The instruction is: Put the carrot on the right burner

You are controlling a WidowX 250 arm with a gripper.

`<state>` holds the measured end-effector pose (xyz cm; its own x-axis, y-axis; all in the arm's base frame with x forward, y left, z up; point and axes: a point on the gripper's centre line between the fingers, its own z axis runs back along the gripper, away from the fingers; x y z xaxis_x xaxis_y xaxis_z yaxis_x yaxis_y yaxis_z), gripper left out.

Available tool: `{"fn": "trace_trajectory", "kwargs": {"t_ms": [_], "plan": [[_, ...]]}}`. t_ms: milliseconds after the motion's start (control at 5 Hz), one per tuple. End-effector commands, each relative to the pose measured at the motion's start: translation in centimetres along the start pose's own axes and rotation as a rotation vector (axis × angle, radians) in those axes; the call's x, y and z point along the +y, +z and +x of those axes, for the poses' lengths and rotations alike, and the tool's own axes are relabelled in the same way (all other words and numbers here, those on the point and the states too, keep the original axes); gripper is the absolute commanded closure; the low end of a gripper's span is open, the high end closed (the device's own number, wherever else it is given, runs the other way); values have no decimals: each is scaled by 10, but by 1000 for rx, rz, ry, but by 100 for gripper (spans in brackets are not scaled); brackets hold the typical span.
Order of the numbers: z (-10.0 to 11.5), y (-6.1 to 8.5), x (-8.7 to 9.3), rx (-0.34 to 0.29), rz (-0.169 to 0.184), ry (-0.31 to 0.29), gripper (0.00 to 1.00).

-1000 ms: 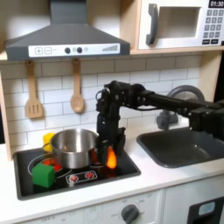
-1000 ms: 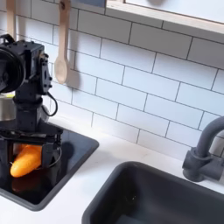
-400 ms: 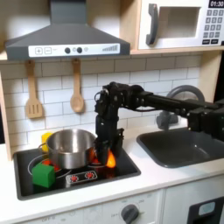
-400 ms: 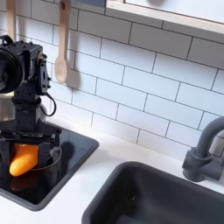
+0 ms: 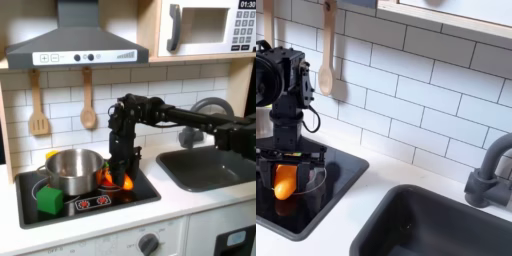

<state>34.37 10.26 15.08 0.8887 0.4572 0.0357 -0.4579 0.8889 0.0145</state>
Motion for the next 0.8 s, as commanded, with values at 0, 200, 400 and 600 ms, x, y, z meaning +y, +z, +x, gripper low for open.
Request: {"fn": "trace_trajectory", "kwargs": {"t_ms": [0,200,400,600], "plan": [[-9,2,-7,6,-19,-16,100],[-17,2,-11,19,-27,-25,100],[-22,1,-13,28,-33,-31,100],[-26,2,-15,29,-37,-36,100]]}}
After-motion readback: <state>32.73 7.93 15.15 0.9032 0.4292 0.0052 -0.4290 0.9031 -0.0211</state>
